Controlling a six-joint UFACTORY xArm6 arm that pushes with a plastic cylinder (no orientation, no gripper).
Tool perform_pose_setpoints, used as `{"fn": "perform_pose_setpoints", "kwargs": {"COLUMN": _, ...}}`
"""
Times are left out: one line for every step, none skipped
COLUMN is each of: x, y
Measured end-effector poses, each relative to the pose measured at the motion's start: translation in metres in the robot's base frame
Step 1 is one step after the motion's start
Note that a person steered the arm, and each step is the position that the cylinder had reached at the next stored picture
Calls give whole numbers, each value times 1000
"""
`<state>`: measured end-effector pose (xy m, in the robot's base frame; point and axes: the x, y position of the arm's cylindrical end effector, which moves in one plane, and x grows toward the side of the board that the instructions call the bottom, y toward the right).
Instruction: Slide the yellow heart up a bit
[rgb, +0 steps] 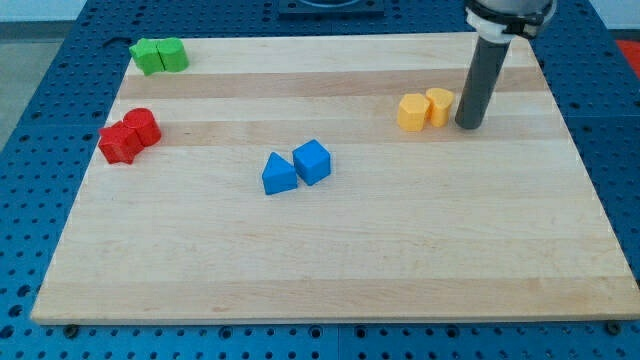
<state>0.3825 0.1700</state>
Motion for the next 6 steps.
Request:
{"fn": "perform_pose_setpoints", "kwargs": {"x": 3, "y": -13}}
{"fn": "perform_pose_setpoints", "kwargs": {"x": -4, "y": -21}}
{"fn": "perform_pose_setpoints", "kwargs": {"x": -26, "y": -23}}
{"fn": "perform_pose_setpoints", "kwargs": {"x": -54, "y": -23}}
{"fn": "perform_pose_setpoints", "kwargs": {"x": -50, "y": -35}}
{"fn": "perform_pose_setpoints", "kwargs": {"x": -42, "y": -67}}
